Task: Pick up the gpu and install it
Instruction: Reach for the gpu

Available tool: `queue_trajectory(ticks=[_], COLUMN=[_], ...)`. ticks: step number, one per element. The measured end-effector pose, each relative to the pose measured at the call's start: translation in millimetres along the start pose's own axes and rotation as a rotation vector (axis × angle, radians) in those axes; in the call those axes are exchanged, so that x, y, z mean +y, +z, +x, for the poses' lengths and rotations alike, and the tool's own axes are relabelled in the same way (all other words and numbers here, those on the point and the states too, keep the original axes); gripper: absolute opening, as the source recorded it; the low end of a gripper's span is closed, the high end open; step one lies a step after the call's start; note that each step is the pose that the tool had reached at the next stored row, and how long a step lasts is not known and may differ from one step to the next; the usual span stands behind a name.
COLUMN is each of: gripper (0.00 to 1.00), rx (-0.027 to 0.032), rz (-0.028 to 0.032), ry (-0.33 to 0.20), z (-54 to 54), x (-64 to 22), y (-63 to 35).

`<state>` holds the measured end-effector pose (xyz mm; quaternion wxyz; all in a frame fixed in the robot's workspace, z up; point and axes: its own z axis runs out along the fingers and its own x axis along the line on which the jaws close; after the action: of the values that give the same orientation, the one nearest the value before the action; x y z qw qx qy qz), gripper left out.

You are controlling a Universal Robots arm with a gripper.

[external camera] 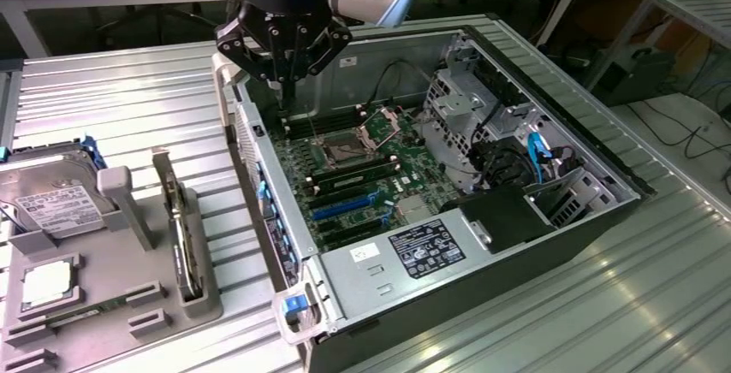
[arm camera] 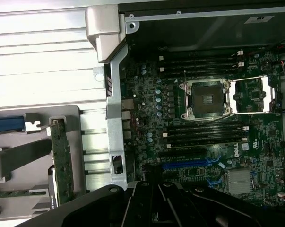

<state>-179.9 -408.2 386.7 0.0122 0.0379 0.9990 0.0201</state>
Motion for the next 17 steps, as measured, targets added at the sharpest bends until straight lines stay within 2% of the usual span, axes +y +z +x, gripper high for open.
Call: queue_trajectory(ticks=[8,17], gripper=[0.11,0.11], rx=[0.0001,0.0001], rz=[0.0001,0.0001], ry=[0.0,0.0], z=[3.9,14.8], x=[-0.3,-1.1], y=[-0.1,-0.4])
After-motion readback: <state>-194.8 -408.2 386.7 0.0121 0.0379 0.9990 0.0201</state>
